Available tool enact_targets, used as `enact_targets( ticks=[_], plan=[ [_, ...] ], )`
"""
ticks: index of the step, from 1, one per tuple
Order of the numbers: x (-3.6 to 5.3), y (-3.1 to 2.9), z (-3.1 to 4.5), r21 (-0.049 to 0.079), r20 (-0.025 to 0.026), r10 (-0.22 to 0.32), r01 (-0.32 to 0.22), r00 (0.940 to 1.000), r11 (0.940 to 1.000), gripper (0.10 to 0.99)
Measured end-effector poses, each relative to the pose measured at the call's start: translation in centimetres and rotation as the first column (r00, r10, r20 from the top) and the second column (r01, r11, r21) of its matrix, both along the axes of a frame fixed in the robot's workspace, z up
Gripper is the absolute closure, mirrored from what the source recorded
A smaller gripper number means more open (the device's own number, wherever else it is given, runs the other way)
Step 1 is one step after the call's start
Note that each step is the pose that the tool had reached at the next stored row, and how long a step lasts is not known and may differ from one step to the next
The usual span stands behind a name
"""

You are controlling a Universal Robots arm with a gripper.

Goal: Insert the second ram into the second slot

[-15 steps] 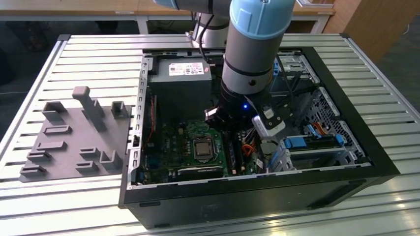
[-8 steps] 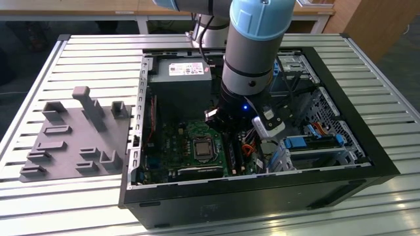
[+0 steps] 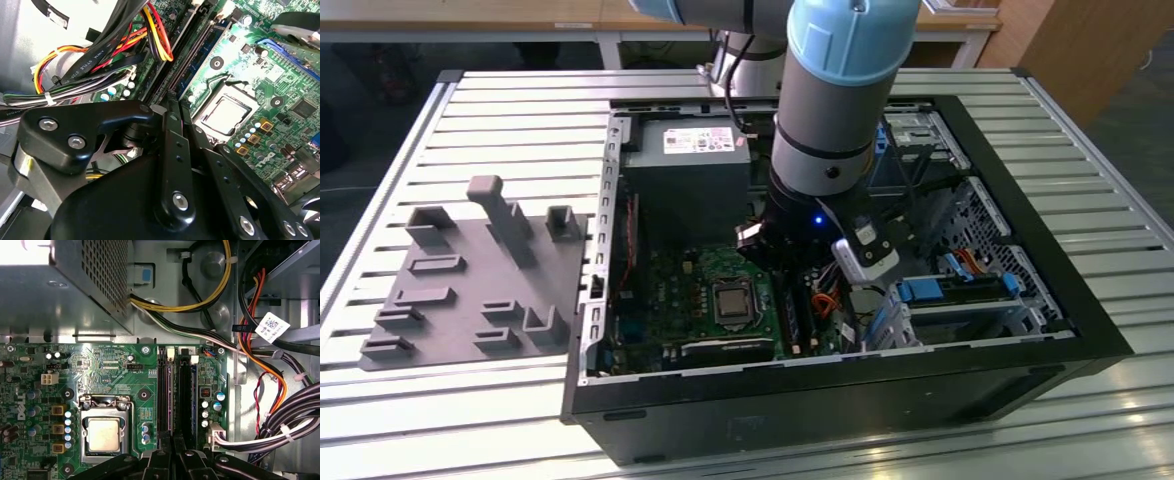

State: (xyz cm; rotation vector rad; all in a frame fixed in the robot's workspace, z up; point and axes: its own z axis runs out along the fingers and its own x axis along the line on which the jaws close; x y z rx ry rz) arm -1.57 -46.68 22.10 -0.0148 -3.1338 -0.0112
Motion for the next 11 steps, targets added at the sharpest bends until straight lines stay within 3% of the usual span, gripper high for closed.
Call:
enact_targets(
  ticks=[11],
  plan=[
    [0.00,0.00,-0.28,0.000,0.0001,0.000,0.000,1.0000,1.0000,0.953]
  ],
)
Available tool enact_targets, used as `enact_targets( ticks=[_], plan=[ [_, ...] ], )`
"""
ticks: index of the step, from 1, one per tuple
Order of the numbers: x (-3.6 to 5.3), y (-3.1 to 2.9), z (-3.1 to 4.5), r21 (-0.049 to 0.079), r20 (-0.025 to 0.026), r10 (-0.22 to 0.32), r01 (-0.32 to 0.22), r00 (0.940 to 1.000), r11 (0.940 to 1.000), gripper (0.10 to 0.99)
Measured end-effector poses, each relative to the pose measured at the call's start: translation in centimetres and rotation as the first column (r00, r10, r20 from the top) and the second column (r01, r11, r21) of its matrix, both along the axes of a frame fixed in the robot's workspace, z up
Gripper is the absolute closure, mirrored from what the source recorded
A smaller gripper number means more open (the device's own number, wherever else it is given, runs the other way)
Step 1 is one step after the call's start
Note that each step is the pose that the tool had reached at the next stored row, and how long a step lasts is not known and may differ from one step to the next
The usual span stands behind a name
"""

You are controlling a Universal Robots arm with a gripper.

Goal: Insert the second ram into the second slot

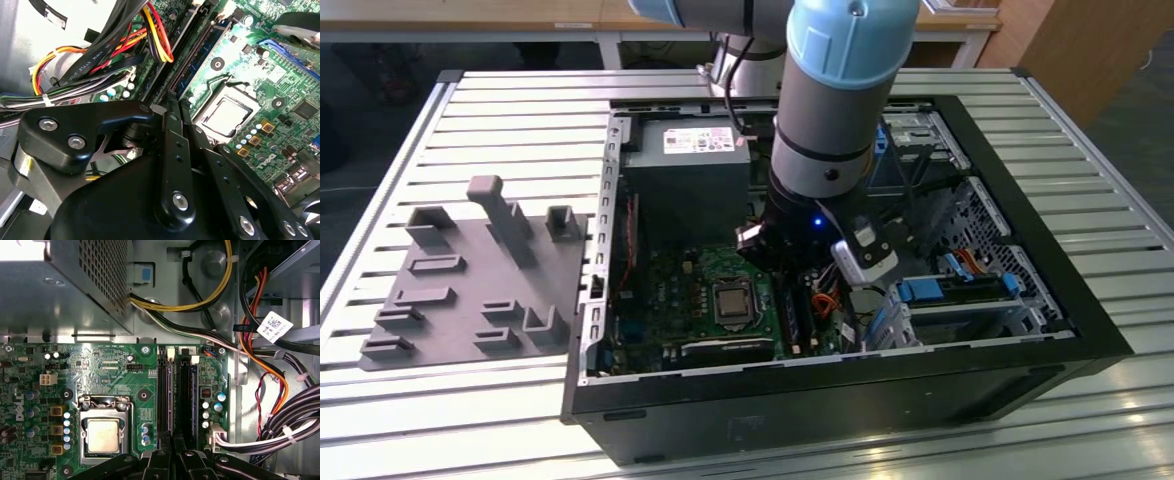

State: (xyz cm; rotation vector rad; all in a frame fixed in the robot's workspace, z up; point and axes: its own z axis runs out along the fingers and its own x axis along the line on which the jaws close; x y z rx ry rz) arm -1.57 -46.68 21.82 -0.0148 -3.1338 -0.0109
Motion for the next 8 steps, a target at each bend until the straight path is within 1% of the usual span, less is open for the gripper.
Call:
enact_targets(
  ticks=[8],
  plan=[
    [0.00,-0.01,-0.27,0.000,-0.0002,0.000,0.000,1.0000,1.0000,0.953]
  ],
)
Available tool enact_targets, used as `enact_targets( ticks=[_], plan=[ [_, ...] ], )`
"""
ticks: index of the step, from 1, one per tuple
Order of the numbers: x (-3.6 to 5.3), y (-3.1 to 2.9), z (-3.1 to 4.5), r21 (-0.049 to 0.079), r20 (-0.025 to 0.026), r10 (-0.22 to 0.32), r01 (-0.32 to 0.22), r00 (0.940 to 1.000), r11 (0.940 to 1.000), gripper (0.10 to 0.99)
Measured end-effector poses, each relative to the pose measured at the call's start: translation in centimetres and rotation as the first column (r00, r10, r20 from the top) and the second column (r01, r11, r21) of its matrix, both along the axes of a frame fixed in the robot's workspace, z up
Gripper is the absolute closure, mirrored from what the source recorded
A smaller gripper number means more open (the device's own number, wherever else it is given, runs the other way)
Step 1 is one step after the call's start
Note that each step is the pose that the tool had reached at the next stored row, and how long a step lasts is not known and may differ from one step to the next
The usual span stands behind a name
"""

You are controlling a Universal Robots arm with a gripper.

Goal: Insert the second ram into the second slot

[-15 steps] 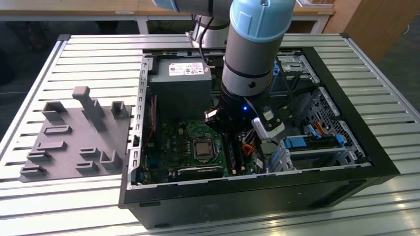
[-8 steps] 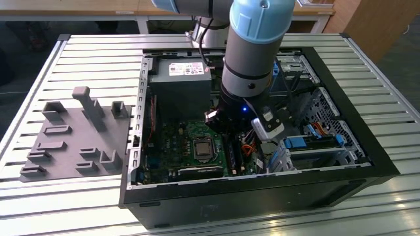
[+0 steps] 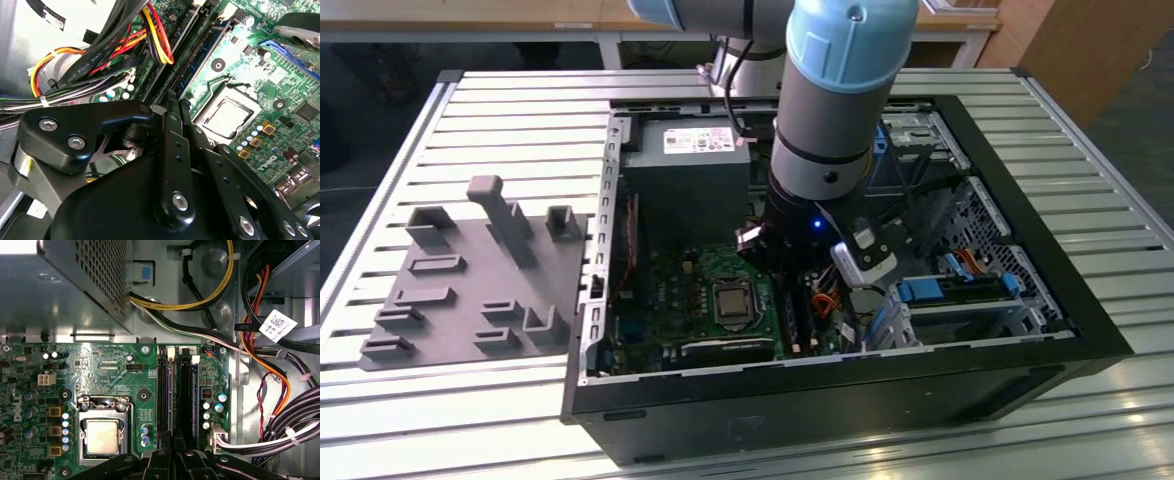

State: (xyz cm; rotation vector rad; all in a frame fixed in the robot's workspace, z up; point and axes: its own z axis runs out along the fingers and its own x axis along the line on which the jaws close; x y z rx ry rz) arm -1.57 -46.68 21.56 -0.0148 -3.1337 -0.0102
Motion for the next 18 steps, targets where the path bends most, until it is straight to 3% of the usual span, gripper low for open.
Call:
enact_targets(
  ticks=[10,18],
  plan=[
    [0.02,0.00,0.29,0.000,0.0001,-0.017,0.017,0.9999,0.9999,0.953],
    [0.02,0.00,-0.12,0.000,0.0001,-0.017,0.017,0.9999,0.9999,0.953]
  ],
)
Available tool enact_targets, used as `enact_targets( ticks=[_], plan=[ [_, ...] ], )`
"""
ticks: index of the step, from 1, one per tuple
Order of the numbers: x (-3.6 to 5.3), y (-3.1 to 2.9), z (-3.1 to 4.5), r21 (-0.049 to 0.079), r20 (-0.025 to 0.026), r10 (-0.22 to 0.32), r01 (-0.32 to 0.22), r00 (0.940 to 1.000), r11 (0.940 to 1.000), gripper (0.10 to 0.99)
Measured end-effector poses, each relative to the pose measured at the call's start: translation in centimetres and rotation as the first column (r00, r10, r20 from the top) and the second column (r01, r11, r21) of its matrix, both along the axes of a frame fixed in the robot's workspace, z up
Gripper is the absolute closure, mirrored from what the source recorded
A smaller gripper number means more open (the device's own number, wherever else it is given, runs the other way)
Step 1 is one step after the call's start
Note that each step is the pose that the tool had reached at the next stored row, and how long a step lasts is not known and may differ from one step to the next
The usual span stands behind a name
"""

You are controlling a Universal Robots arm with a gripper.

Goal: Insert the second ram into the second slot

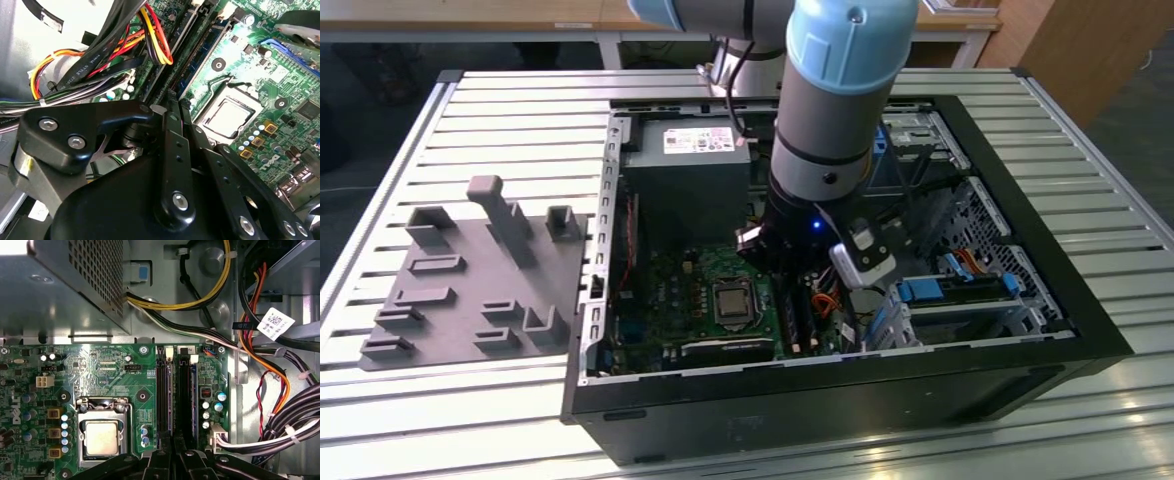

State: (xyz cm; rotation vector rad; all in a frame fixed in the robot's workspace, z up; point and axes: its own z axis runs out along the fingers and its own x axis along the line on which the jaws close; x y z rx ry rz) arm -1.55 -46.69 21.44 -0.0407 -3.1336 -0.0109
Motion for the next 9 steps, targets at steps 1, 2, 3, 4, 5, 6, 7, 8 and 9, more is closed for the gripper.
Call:
enact_targets(
  ticks=[1,2,3,4,5,6,7,8,9],
  plan=[
    [0.00,0.00,-0.05,0.000,0.0000,0.000,0.000,1.0000,1.0000,0.953],
    [0.00,0.00,-0.09,0.000,0.0000,0.000,0.000,1.0000,1.0000,0.953],
    [0.00,0.00,-0.10,0.000,0.0000,0.000,0.000,1.0000,1.0000,0.953],
    [0.00,0.00,-0.10,0.000,0.0000,0.000,0.000,1.0000,1.0000,0.953],
    [0.00,0.00,-0.11,0.000,0.0000,0.000,0.000,1.0000,1.0000,0.953],
    [0.00,0.00,-0.11,0.000,0.0000,0.000,0.000,1.0000,1.0000,0.953],
    [0.00,0.00,-0.11,0.000,0.0000,0.000,0.000,1.0000,1.0000,0.953],
    [0.00,0.00,-0.11,0.000,0.0000,0.000,0.000,1.0000,1.0000,0.941],
    [0.00,0.00,-0.12,0.000,0.0000,0.000,0.000,1.0000,1.0000,0.941]
  ],
)
